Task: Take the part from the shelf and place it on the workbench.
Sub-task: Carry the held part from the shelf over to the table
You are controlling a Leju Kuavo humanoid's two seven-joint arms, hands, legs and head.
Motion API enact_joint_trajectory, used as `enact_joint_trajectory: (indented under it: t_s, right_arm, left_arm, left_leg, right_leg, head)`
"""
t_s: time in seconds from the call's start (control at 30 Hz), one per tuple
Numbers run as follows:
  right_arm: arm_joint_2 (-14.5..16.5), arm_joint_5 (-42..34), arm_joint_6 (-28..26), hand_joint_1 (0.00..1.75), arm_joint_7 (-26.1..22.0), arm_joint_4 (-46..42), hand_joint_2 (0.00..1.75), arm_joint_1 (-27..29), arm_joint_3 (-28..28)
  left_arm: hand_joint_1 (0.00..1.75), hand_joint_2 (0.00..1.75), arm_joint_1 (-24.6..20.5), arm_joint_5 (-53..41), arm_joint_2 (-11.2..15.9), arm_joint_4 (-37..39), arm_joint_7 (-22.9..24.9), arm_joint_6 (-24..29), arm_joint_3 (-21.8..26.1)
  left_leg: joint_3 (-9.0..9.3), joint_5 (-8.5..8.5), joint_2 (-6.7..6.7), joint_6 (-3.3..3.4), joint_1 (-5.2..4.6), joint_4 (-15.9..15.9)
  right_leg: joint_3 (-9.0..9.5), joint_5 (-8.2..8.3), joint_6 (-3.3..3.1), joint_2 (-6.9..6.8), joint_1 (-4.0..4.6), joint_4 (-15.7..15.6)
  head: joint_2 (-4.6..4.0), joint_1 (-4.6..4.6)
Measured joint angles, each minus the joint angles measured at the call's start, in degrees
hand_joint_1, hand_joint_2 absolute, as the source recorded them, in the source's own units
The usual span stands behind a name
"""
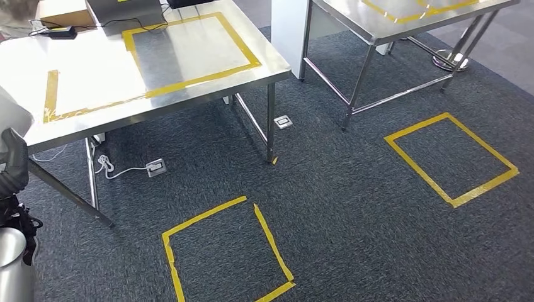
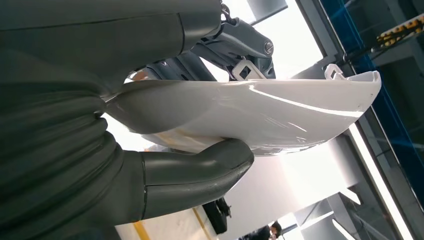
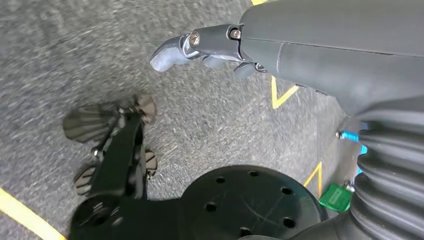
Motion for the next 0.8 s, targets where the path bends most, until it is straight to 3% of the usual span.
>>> enact_joint_trajectory:
  t_s: [0.07,0.13,0.17,0.23,0.27,0.33,0.37,0.4,0.43,0.5,0.57,0.63,0.67,0.73,0.8]
  right_arm:
    - [0.0,0.0,0.0,0.0,0.0,0.0,1.75,-0.1,-0.1]
    - [0.1,0.0,0.0,0.0,0.1,0.0,1.75,-0.2,-0.2]
    - [0.2,0.0,-0.1,0.0,0.1,0.0,1.75,-0.2,-0.3]
    - [0.4,-0.1,-0.2,0.0,0.3,0.0,1.75,0.0,-0.5]
    - [0.4,-0.1,-0.3,0.0,0.3,0.0,1.75,0.1,-0.5]
    - [0.4,-0.1,-0.4,0.0,0.3,0.0,1.75,0.2,-0.7]
    - [0.4,-0.1,-0.4,0.0,0.3,0.0,1.75,0.2,-0.7]
    - [0.4,-0.1,-0.3,0.0,0.3,0.0,1.75,0.2,-0.8]
    - [0.4,-0.1,-0.3,0.0,0.3,0.0,1.75,0.2,-0.9]
    - [0.4,-0.1,-0.3,0.0,0.3,0.0,1.75,0.2,-0.9]
    - [0.4,-0.1,-0.3,0.0,0.3,0.0,1.75,0.1,-0.9]
    - [0.4,-0.1,-0.3,0.0,0.2,0.0,1.75,0.1,-1.0]
    - [0.4,-0.1,-0.3,0.0,0.2,0.0,1.75,0.1,-1.0]
    - [0.4,-0.1,-0.3,0.0,0.0,0.0,1.75,0.1,-1.0]
    - [0.4,0.0,-0.3,0.0,-0.1,0.0,1.75,0.2,-1.0]
  left_arm:
    - [1.75,1.75,-0.3,0.4,0.0,0.2,-0.1,0.0,0.0]
    - [1.75,1.75,-0.2,1.0,-0.1,0.4,-0.3,0.0,-0.1]
    - [1.75,1.75,-0.2,1.3,-0.1,0.5,-0.5,0.0,-0.1]
    - [1.75,1.75,-0.2,2.0,-0.2,0.6,-1.0,0.0,-0.1]
    - [1.75,1.75,-0.3,2.1,-0.3,0.7,-1.1,-0.1,-0.2]
    - [1.75,1.75,-0.3,2.1,-0.5,1.1,-1.3,-0.2,-0.5]
    - [1.75,1.75,-0.3,2.1,-0.5,1.4,-1.3,-0.2,-0.6]
    - [1.75,1.75,-0.3,2.1,-0.5,1.6,-1.4,-0.2,-0.7]
    - [1.75,1.75,-0.4,2.0,-0.4,1.7,-1.4,-0.2,-0.8]
    - [1.75,1.75,-0.9,2.0,-0.4,1.9,-1.4,-0.3,-0.9]
    - [1.75,1.75,-1.3,2.0,-0.3,2.1,-1.5,-0.3,-1.0]
    - [1.75,1.75,-1.4,2.0,-0.2,2.3,-1.5,-0.3,-1.1]
    - [1.75,1.75,-1.3,2.1,-0.1,2.5,-1.6,-0.3,-1.1]
    - [1.75,1.75,-1.4,2.4,0.0,2.7,-1.8,-0.4,-1.3]
    - [1.75,1.75,-1.3,3.0,-0.2,3.1,-2.1,-0.4,-1.5]
  left_leg:
    - [-0.32,0.02,-1.17,-0.77,0.02,0.0]
    - [-0.59,0.29,-2.21,-1.7,0.18,-0.3]
    - [-0.79,0.19,-1.76,-2.04,0.19,-0.2]
    - [-2.36,-1.74,1.11,-2.52,0.08,2.9]
    - [-3.91,-3.59,2.97,-2.71,0.04,6.2]
    - [-7.33,-6.76,4.69,-3.1,0.15,13.5]
    - [-8.13,-7.08,4.97,-3.22,0.22,15.3]
    - [-7.76,-6.28,5.17,-3.28,0.27,14.9]
    - [-6.23,-4.65,5.59,-3.27,0.29,12.2]
    - [-1.78,-1.51,8.18,-2.84,0.08,4.3]
    - [0.45,-0.51,9.84,-1.85,-0.27,0.0]
    - [0.29,-0.5,8.67,-0.92,-0.38,-0.3]
    - [0.26,-0.36,8.0,-0.56,-0.28,-0.3]
    - [0.25,-0.03,6.69,0.18,0.0,-0.6]
    - [0.1,0.12,5.4,0.59,0.14,-0.6]
  right_leg:
    - [1.44,0.77,-0.25,1.32,0.08,-3.4]
    - [1.59,0.94,-0.72,0.11,0.15,-3.8]
    - [1.74,1.13,-1.13,-0.51,0.1,-4.1]
    - [2.03,1.45,-1.87,-1.89,-0.11,-4.7]
    - [2.09,1.45,-2.09,-2.56,-0.03,-4.8]
    - [2.04,1.34,-2.27,-4.04,0.08,-4.8]
    - [2.05,1.28,-2.27,-4.77,0.1,-4.8]
    - [2.09,1.22,-2.21,-5.46,0.1,-4.8]
    - [2.19,1.12,-2.1,-6.1,0.09,-4.7]
    - [2.48,0.76,-1.64,-7.29,0.32,-4.5]
    - [2.73,0.4,-1.07,-8.38,0.71,-4.4]
    - [2.98,0.21,-0.53,-9.58,0.87,-4.4]
    - [3.08,-0.04,-0.19,-9.44,0.75,-4.2]
    - [1.96,-2.04,0.45,-6.99,0.46,-1.3]
    - [-1.53,-5.62,0.81,-3.94,0.31,5.9]
  head:
    - [0.0,-0.02]
    - [0.01,-0.02]
    - [0.01,-0.08]
    - [0.01,-0.34]
    - [0.01,-0.48]
    - [0.0,-0.56]
    - [0.0,-0.57]
    - [0.0,-0.56]
    - [0.01,-0.56]
    - [0.01,-0.56]
    - [0.01,-0.42]
    - [0.01,-0.28]
    - [0.01,-0.28]
    - [0.0,-0.18]
    - [0.0,-0.04]
